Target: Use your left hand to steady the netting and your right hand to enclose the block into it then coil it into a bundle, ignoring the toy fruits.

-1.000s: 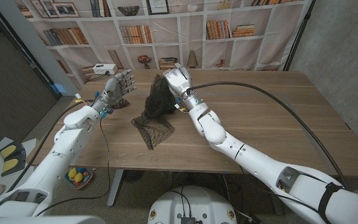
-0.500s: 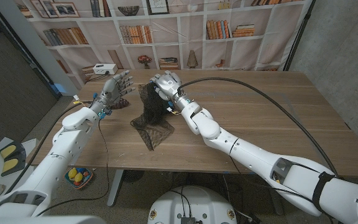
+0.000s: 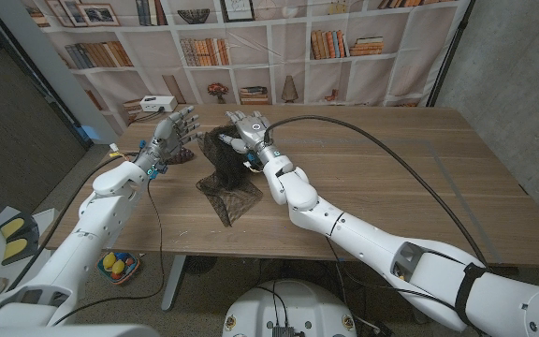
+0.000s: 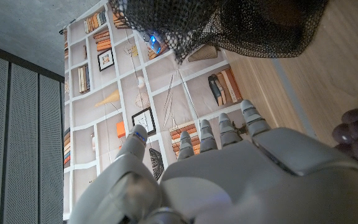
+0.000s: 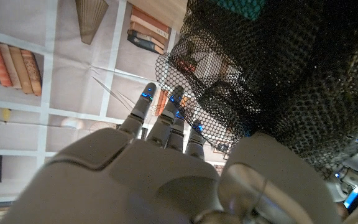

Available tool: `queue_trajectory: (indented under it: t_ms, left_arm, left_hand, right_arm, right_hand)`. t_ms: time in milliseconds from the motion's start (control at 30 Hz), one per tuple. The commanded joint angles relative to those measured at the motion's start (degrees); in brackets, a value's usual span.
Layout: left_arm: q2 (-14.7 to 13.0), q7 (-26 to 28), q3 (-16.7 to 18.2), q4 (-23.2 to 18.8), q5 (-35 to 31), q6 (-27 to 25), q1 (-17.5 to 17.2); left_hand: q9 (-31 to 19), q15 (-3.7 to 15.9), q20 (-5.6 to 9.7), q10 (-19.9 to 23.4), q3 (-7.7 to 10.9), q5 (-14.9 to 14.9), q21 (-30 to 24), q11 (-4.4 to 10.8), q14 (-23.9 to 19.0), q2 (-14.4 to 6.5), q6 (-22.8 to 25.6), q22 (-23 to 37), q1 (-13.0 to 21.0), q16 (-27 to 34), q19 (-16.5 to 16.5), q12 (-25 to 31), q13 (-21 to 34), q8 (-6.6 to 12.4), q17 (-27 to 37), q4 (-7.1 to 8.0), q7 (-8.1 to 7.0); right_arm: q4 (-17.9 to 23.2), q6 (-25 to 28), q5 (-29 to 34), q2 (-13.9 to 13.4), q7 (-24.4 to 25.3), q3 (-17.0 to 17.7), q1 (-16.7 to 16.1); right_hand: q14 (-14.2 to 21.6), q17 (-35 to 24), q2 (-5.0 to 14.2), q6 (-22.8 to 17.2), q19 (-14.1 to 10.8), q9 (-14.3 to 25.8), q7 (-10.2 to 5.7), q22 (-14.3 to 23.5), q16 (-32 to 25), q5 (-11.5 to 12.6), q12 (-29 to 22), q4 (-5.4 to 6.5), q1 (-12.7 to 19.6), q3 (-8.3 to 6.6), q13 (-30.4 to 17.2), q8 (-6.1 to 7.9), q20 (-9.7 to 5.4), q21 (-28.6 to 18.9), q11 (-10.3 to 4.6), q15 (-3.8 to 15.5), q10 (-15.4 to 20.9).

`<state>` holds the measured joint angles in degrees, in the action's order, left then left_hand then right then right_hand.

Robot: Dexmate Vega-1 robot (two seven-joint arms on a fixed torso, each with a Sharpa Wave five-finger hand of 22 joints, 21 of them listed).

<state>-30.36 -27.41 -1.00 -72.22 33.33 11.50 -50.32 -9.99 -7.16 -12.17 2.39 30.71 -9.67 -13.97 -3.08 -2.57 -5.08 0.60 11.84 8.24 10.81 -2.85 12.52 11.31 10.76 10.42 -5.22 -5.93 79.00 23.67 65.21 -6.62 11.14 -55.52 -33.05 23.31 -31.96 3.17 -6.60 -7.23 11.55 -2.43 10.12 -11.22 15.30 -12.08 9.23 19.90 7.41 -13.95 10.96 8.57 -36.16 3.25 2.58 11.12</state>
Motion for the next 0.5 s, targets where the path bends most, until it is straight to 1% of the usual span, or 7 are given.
queue_trajectory:
  t_ms: [33, 67, 100, 133, 300, 400, 500]
  left_arm:
    - [0.1, -0.3, 0.1, 0.2, -0.1, 0.5, 0.3]
    - [0.1, -0.2, 0.1, 0.1, -0.1, 0.6, 0.3]
    - [0.0, -0.1, 0.2, -0.1, -0.2, 0.9, 0.2]
    - [0.1, 0.1, 0.3, -0.3, -0.3, 1.2, 0.1]
    - [0.4, 3.0, 0.8, -2.5, -1.6, 3.1, -1.3]
    - [0.4, 4.4, 1.0, -3.5, -2.0, 3.2, -1.9]
    - [0.1, 4.2, 1.0, -3.8, -1.7, 2.8, -2.1]
  left_hand:
    - [-0.2, -0.21, -0.12, -0.1, 0.0, -0.3, 0.0, -0.21, -0.2, 0.0, -0.3, 0.1, -0.6, 0.1, -0.4, -0.1, 0.2, -0.15, 0.1, -0.19, -0.1]
    - [-0.2, -0.22, -0.12, -0.1, 0.0, -0.3, 0.0, -0.23, -0.2, 0.0, -0.3, 0.1, -0.6, 0.1, -0.4, -0.1, 0.2, -0.15, 0.1, -0.19, -0.1]
    - [-0.2, -0.21, -0.12, -0.1, 0.0, -0.3, 0.0, -0.24, -0.2, 0.0, -0.3, 0.1, -0.6, 0.1, -0.4, -0.1, 0.2, -0.16, 0.1, -0.19, -0.11]
    - [-0.2, -0.23, -0.12, -0.1, 0.0, -0.3, 0.0, -0.22, -0.2, 0.0, -0.5, 0.1, -0.6, 0.0, -0.4, -0.1, 0.2, -0.23, 0.1, -0.2, -0.28]
    - [-0.2, -0.1, -0.13, -1.8, -0.39, -0.2, 0.5, 0.45, 0.8, 0.6, -1.7, 0.1, -1.1, -0.3, 0.7, -0.7, 0.2, -0.54, 0.2, -0.17, -1.58]
    - [-0.2, -0.05, -0.04, -3.8, -1.19, -0.3, 1.5, 1.18, 2.8, 1.6, -2.9, 0.1, -1.9, -0.6, 3.4, -1.2, 0.2, -0.7, 0.2, -0.05, -2.54]
    - [-0.2, 0.07, -0.07, -4.4, -1.37, -0.4, 1.8, 1.19, 3.4, 1.9, -3.2, 0.1, -2.1, -0.7, 4.1, -1.3, 0.2, -0.68, 0.2, -0.01, -2.63]
  right_arm:
    - [2.3, 11.0, -7.4, 2.1, -16.9, -1.0, 2.2]
    - [2.5, 11.4, -7.7, 1.9, -18.3, -1.4, 2.6]
    - [2.7, 11.6, -8.1, 1.7, -18.9, -1.6, 2.9]
    - [2.8, 11.9, -8.5, 1.6, -19.3, -1.8, 3.0]
    - [4.5, 10.7, -14.2, 0.8, -21.0, -0.2, 3.0]
    - [5.6, 9.0, -19.8, 0.7, -20.0, 2.4, 1.9]
    - [6.6, 7.3, -24.7, 0.4, -18.7, 4.2, 1.1]
  right_hand:
    - [-6.3, 0.6, -2.49, 2.2, 5.9, 0.0, 0.72, 0.2, 0.5, 1.1, 1.0, -0.19, -3.9, 3.32, -0.3, -0.13, 1.39, 3.6, 1.31, -1.54, -3.7]
    - [-8.5, 0.9, -3.07, 3.5, 7.9, 0.0, 0.93, 0.2, 0.5, 1.5, 1.1, -0.28, -5.0, 4.33, -0.4, -0.27, 1.83, 4.9, 1.67, -2.29, -4.9]
    - [-10.7, 1.1, -3.66, 4.6, 9.8, 0.0, 1.17, 0.3, 0.6, 1.9, 1.3, -0.33, -6.0, 5.31, -0.4, -0.31, 1.1, 6.1, 2.16, -3.15, -6.3]
    - [-11.8, 1.2, -4.01, 4.9, 11.1, 0.0, 1.44, 0.3, 0.6, 2.1, 1.2, -0.37, -6.6, 5.86, -0.5, -0.24, 1.41, 6.9, 2.34, -3.49, -6.8]
    - [-15.1, 1.6, -5.72, 4.7, 13.9, -0.1, 1.56, 0.3, 0.6, 2.7, 1.0, -0.4, -8.7, 7.97, -0.4, 0.2, 1.76, 8.8, 2.8, -4.93, -7.9]
    - [-16.5, 1.8, -6.21, 4.2, 15.4, -0.2, 1.96, 0.2, 0.5, 3.0, 0.9, -0.21, -10.1, 8.95, -0.4, 0.44, 1.98, 9.8, 3.44, -5.69, -8.2]
    - [-17.5, 2.0, -6.45, 3.4, 16.6, -0.2, 2.23, 0.2, 0.4, 3.4, 0.7, 0.02, -11.5, 9.77, -0.2, 0.7, 1.87, 10.7, 3.72, -6.55, -8.1]
